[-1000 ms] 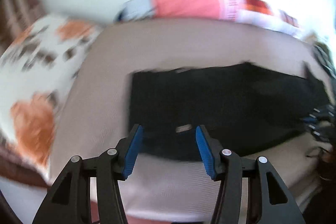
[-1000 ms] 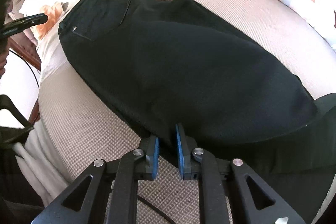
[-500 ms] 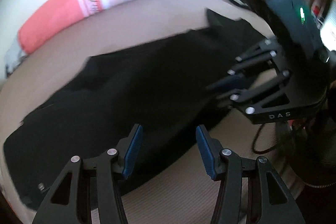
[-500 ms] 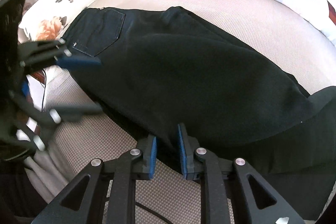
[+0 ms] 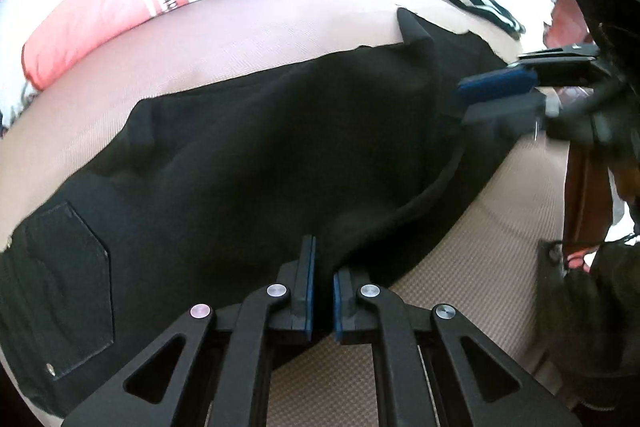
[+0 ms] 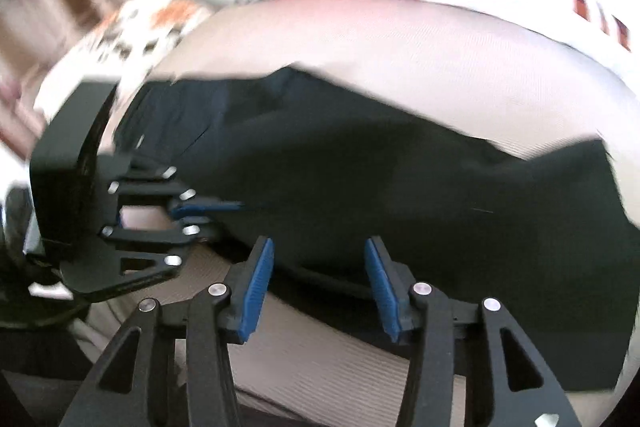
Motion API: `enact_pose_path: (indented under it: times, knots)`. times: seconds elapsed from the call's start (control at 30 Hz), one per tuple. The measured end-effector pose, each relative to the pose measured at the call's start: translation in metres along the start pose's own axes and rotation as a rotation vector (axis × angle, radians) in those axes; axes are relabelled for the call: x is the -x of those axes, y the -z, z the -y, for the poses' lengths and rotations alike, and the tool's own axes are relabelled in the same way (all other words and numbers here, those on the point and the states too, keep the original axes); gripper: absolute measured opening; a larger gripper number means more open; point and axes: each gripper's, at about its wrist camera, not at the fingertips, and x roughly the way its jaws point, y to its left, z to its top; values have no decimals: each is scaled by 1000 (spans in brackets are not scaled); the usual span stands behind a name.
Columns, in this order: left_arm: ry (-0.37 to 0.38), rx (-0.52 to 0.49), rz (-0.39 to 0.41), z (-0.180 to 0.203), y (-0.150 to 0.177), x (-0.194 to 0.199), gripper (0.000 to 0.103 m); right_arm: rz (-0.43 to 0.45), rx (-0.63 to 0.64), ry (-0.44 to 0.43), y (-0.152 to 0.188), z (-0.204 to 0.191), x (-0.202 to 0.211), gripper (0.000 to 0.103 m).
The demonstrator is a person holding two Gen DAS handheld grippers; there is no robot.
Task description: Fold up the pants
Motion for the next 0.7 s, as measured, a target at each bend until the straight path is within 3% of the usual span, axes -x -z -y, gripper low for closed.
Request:
enact_pose_path:
  times: [0.27, 0.4, 0.7]
  knots:
    - [14, 65, -3, -2, 4, 2, 7, 105, -608, 91, 46, 188, 40, 42]
    - [10, 80, -12, -1, 4, 0, 7, 175, -835, 88, 74, 251, 52, 39]
    - [8, 115, -36, -4, 4, -4, 7, 267, -998, 3, 85, 306, 46, 27]
